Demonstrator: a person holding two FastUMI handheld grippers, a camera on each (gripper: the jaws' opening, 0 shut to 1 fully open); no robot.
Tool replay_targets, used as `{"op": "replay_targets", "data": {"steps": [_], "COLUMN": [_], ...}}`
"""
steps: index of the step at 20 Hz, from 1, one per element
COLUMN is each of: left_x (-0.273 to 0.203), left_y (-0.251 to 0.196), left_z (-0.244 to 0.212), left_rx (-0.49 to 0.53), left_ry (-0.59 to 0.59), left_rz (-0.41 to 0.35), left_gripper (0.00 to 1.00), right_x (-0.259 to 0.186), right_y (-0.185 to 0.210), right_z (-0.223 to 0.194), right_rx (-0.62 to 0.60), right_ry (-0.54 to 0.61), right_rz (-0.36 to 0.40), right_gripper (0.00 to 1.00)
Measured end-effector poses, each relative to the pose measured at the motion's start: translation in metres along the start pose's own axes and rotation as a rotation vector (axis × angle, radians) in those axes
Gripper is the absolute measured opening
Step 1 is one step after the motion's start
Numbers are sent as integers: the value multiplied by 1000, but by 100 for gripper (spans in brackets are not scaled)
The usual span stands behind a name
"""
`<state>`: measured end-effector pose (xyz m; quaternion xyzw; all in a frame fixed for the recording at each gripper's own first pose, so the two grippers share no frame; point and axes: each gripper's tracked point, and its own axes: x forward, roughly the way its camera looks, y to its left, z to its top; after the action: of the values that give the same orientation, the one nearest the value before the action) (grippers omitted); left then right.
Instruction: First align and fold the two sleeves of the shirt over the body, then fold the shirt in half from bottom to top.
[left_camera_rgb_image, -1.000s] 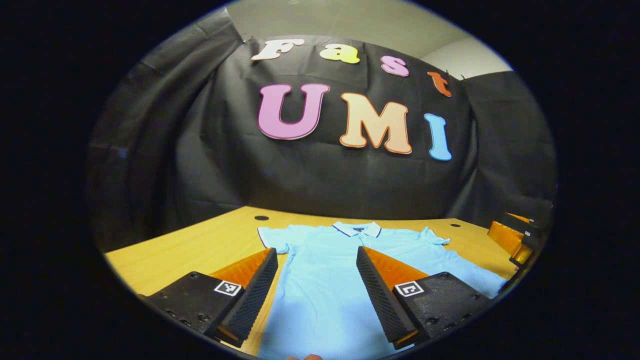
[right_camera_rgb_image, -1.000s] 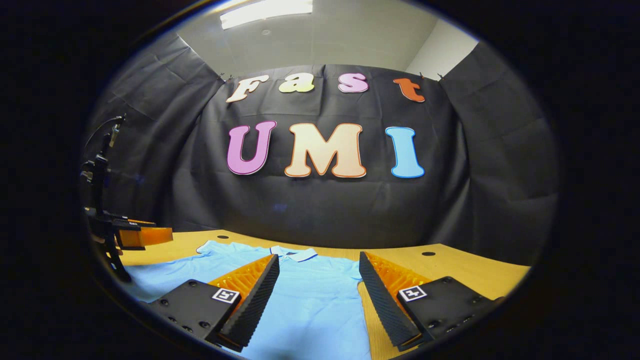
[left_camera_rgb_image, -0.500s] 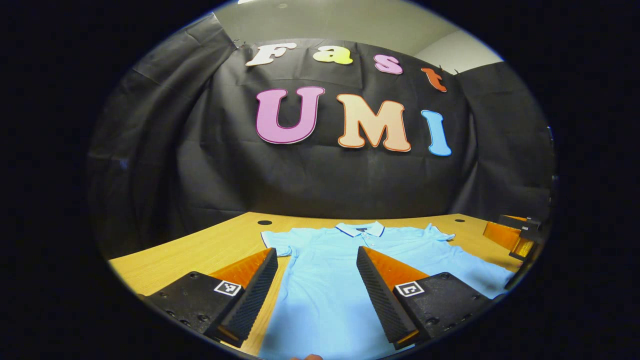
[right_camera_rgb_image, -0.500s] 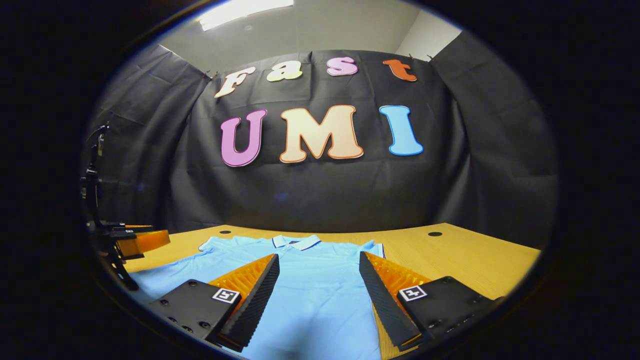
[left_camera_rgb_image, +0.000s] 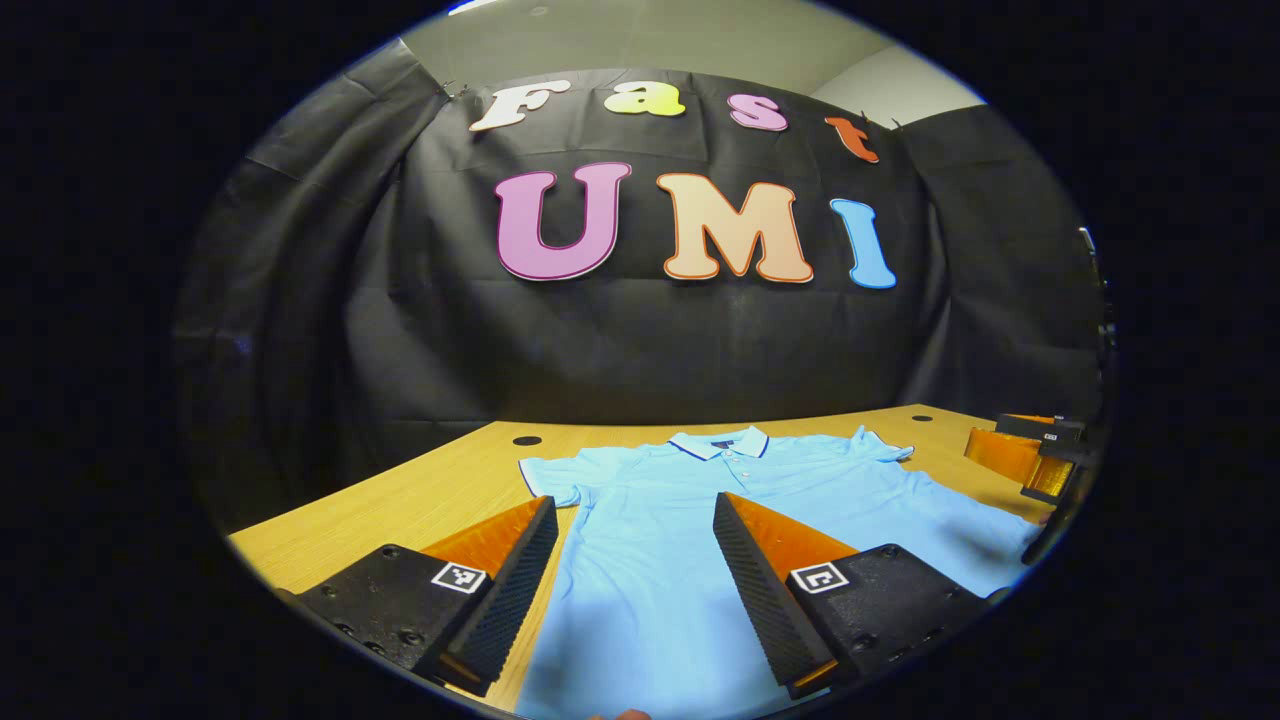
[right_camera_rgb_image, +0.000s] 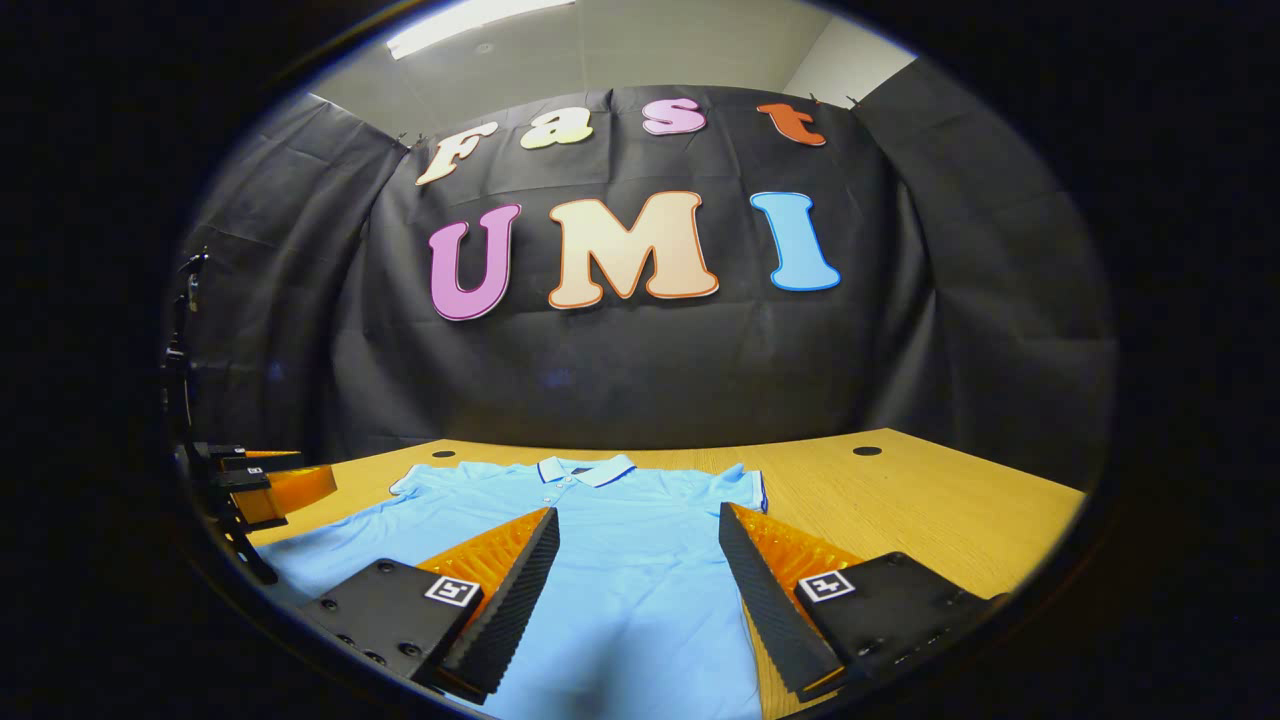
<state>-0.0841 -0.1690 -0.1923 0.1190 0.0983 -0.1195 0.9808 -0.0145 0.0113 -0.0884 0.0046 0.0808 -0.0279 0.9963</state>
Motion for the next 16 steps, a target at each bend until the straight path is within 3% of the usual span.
{"op": "replay_targets", "data": {"steps": [4,9,16], "left_x": [1,-1,0], "left_y": [-1,1,2], "left_z": [-1,-1,-1], "left_rx": [10,10,8], "left_ry": [4,1,3], "left_rz": [-2,-3,-4], "left_gripper": [94,95,95], "right_x": [0,16,96], "right_y": [1,-28,-84], "right_z": [-2,6,35], "right_rx": [32,76,-37], "right_ry": [19,166,268], "right_rz": [33,39,6], "right_gripper": [99,99,97]}}
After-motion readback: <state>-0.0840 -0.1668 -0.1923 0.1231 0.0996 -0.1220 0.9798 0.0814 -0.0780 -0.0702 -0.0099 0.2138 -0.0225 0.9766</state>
